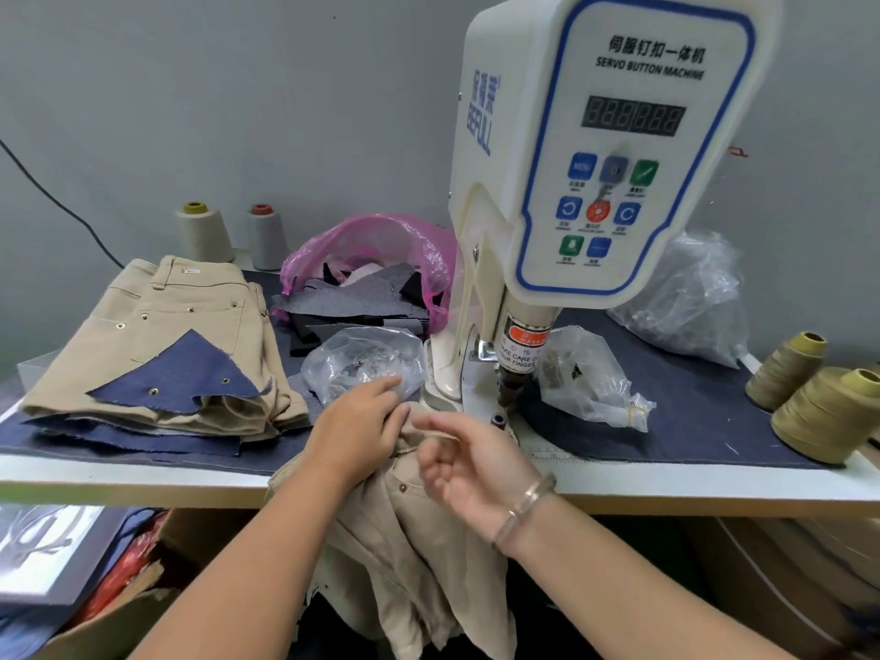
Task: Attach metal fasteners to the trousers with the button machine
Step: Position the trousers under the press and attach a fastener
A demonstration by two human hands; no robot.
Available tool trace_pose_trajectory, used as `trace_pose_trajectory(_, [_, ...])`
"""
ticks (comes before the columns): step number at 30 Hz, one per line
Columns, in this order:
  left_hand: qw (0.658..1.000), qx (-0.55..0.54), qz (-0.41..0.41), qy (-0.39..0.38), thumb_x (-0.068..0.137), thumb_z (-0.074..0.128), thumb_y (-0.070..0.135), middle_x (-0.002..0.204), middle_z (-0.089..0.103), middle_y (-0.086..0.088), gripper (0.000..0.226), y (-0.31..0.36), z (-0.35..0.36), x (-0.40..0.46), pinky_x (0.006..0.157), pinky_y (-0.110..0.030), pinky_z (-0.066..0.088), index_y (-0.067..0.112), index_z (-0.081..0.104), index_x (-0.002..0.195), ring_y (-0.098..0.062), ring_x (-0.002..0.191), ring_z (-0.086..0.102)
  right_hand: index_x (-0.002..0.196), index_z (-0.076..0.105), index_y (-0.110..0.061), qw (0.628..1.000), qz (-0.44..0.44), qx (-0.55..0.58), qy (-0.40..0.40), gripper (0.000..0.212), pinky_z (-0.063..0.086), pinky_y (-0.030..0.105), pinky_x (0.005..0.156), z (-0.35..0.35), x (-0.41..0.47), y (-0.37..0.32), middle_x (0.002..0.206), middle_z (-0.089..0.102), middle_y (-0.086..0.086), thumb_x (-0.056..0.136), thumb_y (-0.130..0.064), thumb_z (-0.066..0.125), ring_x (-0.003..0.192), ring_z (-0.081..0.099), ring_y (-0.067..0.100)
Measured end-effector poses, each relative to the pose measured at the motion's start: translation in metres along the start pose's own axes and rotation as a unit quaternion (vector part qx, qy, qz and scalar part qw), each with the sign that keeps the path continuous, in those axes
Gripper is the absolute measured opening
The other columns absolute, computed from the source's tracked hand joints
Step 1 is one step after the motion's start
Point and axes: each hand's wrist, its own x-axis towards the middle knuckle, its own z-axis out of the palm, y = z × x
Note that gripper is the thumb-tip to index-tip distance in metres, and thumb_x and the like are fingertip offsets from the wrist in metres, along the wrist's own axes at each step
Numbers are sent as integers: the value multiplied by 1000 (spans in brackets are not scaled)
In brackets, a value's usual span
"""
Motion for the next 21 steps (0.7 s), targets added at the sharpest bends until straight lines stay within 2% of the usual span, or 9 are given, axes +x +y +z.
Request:
trace_pose_trajectory(2, [998,32,12,-48,85,56,22,133,58,1,31,2,-1,0,90,-31,44,17,66,114,-21,119,55,77,62,-8,991,-67,-119,5,20,40,16,40,19,24,-4,56,56,5,93,-7,50,40,47,8])
trace_pose_trajectory(4, [998,42,3,-52,82,56,17,111,66,-13,28,6,-5,-1,75,-35,46,10,66,107,-34,99,62,82,64,-10,953,-136,-265,48,22,47,18,53,33,54,-11,69,61,4,95,-8,47,51,53,5])
trace_pose_trajectory(7, [999,32,-3,-40,85,57,15,98,64,-23,22,9,-6,-1,62,-39,43,3,64,102,-43,83,61,96,72,-15,825,-232,-508,89,25,42,20,79,43,97,-21,102,70,-2,93,-13,48,85,59,8])
trace_pose_trajectory(9, [999,33,30,-27,87,57,18,94,66,-22,20,7,-5,0,61,-40,45,5,65,99,-43,80,61,98,72,-16,752,-207,-620,85,28,41,23,80,45,123,-26,111,69,1,92,-14,45,97,60,17])
trace_pose_trajectory(12, [993,72,89,15,84,48,27,76,69,-12,27,5,-3,0,66,-35,45,11,70,82,-34,69,64,101,68,-17,592,-129,-791,88,29,36,29,77,49,153,-31,114,66,4,93,-23,40,102,57,24])
trace_pose_trajectory(13, [991,86,99,38,82,45,29,73,68,-9,30,4,-3,0,70,-35,41,13,70,80,-30,68,64,105,67,-17,567,-121,-809,96,32,34,31,77,51,158,-33,116,64,3,94,-26,38,106,56,24])
trace_pose_trajectory(14, [990,90,97,54,81,43,30,74,68,-6,31,4,-3,0,72,-33,35,15,70,80,-29,70,64,110,66,-18,558,-110,-817,95,35,34,33,79,53,162,-35,118,63,3,94,-27,37,109,55,24])
trace_pose_trajectory(17, [992,77,76,72,82,42,30,79,67,-4,31,4,-5,-1,70,-33,31,15,69,78,-28,77,62,116,61,-11,611,-74,-786,66,34,39,40,87,55,168,-39,123,60,11,95,-24,38,117,53,31])
trace_pose_trajectory(21, [991,12,-89,97,90,42,36,63,63,-9,28,6,-8,-4,54,-34,33,17,51,73,-34,62,59,127,51,-21,514,-65,-850,97,39,26,43,82,49,169,-40,133,46,4,95,-26,31,126,40,26])
